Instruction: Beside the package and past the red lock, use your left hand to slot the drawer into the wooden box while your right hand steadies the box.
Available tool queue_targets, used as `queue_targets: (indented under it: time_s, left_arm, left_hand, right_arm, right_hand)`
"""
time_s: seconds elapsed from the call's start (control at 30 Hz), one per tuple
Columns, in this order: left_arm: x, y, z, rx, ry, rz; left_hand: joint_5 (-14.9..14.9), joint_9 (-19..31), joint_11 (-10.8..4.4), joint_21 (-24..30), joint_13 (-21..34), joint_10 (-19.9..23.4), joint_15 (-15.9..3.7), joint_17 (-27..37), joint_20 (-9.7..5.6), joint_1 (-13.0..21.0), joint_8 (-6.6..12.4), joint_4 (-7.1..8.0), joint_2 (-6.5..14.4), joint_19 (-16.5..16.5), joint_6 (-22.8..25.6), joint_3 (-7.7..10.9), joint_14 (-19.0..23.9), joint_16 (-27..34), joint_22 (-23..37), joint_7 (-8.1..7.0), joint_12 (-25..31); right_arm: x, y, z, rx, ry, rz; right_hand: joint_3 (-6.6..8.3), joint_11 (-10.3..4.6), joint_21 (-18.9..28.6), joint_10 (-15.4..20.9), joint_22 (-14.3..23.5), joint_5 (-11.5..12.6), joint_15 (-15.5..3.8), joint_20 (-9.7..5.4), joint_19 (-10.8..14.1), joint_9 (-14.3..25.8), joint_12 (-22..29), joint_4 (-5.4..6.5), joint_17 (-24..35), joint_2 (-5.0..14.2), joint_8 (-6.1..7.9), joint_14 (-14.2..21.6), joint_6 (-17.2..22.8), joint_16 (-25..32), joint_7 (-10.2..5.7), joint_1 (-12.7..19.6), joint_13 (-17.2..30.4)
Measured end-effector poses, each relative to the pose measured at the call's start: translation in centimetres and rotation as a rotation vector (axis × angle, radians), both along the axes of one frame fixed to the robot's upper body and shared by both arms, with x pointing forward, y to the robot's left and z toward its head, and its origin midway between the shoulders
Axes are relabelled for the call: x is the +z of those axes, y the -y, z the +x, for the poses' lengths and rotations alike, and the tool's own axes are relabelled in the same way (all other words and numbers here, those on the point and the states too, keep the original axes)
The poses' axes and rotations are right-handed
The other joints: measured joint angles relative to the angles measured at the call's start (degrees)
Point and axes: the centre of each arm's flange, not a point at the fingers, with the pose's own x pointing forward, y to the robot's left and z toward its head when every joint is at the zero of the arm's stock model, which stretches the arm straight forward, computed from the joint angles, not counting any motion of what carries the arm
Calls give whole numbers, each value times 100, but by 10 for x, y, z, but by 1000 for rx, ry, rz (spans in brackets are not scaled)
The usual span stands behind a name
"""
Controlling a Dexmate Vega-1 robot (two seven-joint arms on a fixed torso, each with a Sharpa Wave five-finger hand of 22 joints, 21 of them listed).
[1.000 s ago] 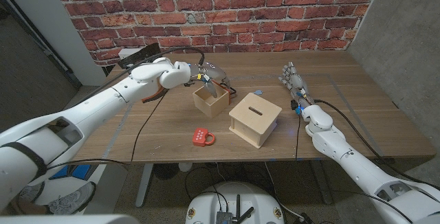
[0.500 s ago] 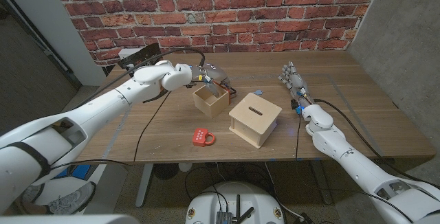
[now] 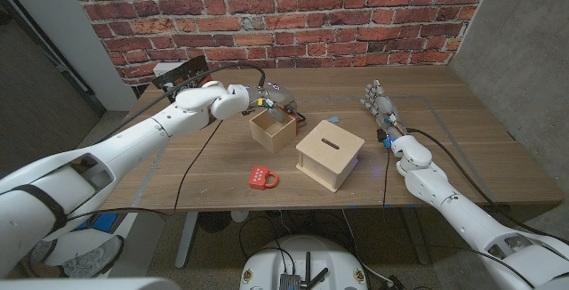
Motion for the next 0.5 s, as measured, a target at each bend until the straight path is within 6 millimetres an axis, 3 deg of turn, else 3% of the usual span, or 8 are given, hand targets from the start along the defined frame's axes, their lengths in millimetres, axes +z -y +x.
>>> queue_targets:
  time_s: [0.5]
  left_arm:
    - [-5,1,5,15,-7,-22]
  left_hand:
    - [-1,-1,-56,0,13,330,-118,12,-11,90,0,-23,240,221,277,181,338,-44,-1,-74,0]
  right_arm:
    - [-2,0,0,4,-2,0]
  right_hand:
    - [0,0,0,0,0,0,0,0,0,0,0,0,1,0,0,0,0,0,0,0,0]
